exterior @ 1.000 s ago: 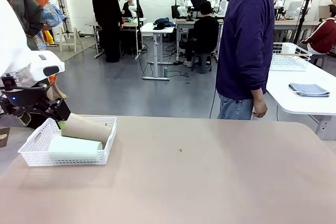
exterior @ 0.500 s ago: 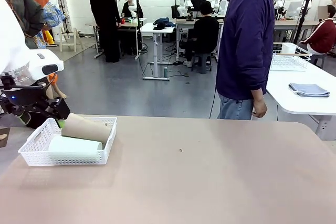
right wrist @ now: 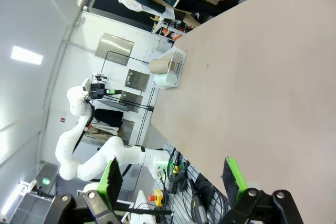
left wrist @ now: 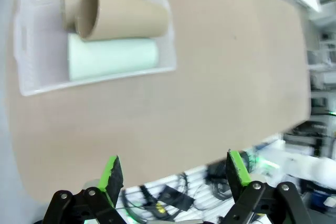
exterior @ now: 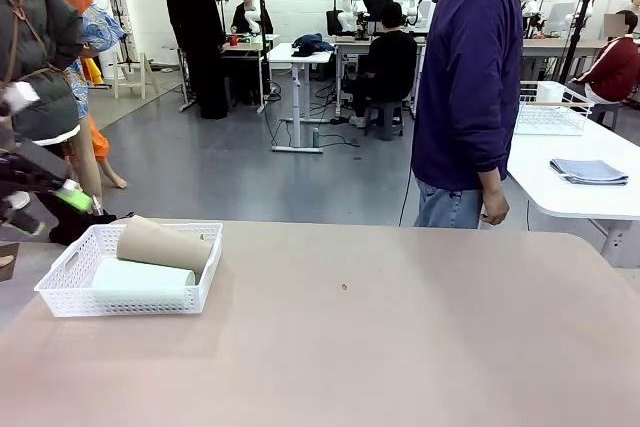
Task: Clean and organize the cups into the basket.
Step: Move the Organizing basket back to the left side of the table.
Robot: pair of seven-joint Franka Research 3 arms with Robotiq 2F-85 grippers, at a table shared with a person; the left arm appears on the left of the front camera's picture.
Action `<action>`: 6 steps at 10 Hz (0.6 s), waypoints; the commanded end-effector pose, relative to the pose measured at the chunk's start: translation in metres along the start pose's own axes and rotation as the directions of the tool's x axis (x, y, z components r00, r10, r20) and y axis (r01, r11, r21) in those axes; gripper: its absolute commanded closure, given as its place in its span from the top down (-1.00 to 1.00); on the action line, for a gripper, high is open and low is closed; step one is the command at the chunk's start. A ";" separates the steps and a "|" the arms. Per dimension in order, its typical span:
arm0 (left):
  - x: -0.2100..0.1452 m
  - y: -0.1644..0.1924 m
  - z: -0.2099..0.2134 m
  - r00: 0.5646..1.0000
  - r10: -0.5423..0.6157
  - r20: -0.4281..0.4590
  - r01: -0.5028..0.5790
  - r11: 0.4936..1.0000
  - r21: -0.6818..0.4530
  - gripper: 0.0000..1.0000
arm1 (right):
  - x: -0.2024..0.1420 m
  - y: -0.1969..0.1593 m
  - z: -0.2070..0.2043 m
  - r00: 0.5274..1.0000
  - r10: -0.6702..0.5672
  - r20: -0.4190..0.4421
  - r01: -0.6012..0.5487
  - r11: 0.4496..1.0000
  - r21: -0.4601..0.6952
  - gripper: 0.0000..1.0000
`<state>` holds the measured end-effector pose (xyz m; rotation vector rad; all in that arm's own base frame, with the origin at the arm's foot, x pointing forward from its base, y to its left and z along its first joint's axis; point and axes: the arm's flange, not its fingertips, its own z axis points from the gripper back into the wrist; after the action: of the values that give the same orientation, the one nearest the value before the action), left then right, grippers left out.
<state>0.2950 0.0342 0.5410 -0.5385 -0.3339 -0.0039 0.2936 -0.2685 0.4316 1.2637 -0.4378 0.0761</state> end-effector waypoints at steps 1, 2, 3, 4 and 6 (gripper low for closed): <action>-0.012 0.038 0.026 0.999 0.031 -0.036 -0.036 0.991 -0.132 1.00 | -0.003 0.000 -0.003 1.000 0.003 0.006 -0.003 1.000 -0.009 1.00; -0.017 0.063 0.039 0.998 0.047 -0.044 -0.055 0.976 -0.211 1.00 | -0.003 0.000 -0.003 1.000 0.003 0.006 -0.003 1.000 -0.009 1.00; -0.021 0.091 0.051 0.996 0.035 -0.077 -0.056 0.955 -0.292 1.00 | -0.003 0.000 -0.003 1.000 0.003 0.006 -0.003 1.000 -0.009 1.00; -0.021 0.116 0.060 0.996 0.036 -0.078 -0.061 0.938 -0.342 1.00 | -0.003 0.000 -0.003 1.000 0.003 0.006 -0.003 1.000 -0.009 1.00; -0.016 0.162 0.069 0.997 0.033 -0.072 -0.064 0.872 -0.484 1.00 | -0.003 0.000 -0.003 1.000 0.003 0.006 -0.003 1.000 -0.009 1.00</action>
<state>0.2538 0.1887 0.5100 -0.9524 -0.2798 -0.0220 0.2932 -0.2687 0.4316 1.2632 -0.4387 0.0751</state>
